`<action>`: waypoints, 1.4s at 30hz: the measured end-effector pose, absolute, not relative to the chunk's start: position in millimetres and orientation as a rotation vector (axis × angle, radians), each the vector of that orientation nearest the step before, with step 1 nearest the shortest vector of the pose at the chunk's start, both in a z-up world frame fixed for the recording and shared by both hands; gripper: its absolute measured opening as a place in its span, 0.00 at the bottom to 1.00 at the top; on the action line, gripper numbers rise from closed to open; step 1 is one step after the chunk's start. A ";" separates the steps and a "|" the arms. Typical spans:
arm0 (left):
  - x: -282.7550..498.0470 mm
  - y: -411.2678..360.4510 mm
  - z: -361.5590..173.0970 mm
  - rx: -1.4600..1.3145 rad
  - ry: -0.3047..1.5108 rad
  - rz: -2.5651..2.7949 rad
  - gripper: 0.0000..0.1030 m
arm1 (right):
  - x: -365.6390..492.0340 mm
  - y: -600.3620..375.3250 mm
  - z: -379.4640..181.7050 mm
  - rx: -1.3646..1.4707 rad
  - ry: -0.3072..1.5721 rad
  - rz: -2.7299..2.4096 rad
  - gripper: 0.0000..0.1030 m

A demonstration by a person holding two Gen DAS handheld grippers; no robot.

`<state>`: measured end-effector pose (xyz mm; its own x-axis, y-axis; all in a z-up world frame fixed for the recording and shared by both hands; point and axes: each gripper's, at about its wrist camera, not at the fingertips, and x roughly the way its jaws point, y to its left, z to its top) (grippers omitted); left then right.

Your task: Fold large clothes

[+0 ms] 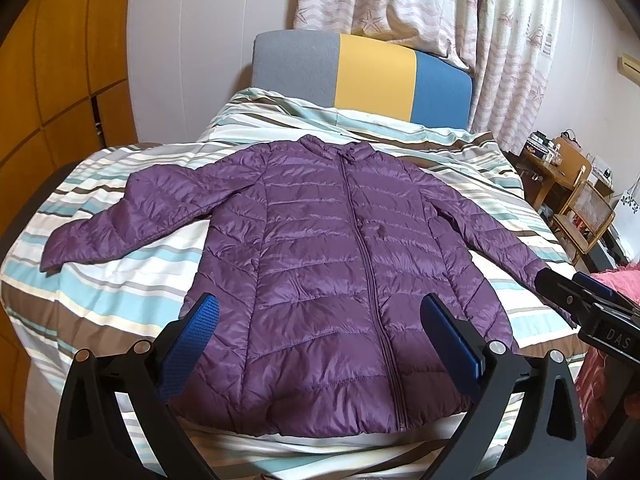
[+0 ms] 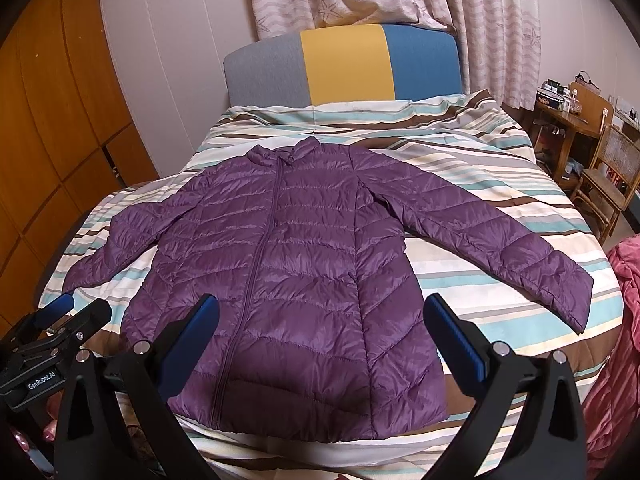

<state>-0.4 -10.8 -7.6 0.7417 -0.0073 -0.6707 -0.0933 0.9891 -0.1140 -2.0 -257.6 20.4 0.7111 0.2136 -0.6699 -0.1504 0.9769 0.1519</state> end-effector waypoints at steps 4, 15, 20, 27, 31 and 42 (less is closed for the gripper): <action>-1.1 -12.7 -9.9 -0.144 0.737 0.047 0.97 | -1.6 -258.2 18.9 0.091 0.758 0.203 0.98; -1.3 -11.7 -11.8 -0.146 0.748 0.048 0.97 | 1.4 -259.1 15.8 0.096 0.770 0.204 0.98; -0.3 -10.7 -12.1 -0.147 0.755 0.047 0.97 | 2.4 -258.4 13.8 0.099 0.775 0.201 0.98; 1.4 -9.4 -14.5 -0.153 0.771 0.049 0.97 | 2.7 -258.7 12.6 0.100 0.778 0.203 0.98; 3.3 -8.7 -16.7 -0.161 0.784 0.050 0.97 | 5.6 -261.9 8.6 0.116 0.794 0.197 0.98; 13.2 1.8 -27.7 -0.214 0.840 0.039 0.97 | 11.8 -272.8 2.5 0.190 0.734 0.277 0.98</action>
<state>13.2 1.8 -27.7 0.6682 -0.0499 -0.7423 -0.1191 0.9777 -0.1730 11.8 -272.8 2.5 0.7086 0.3144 -0.6317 -0.1821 0.9464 0.2668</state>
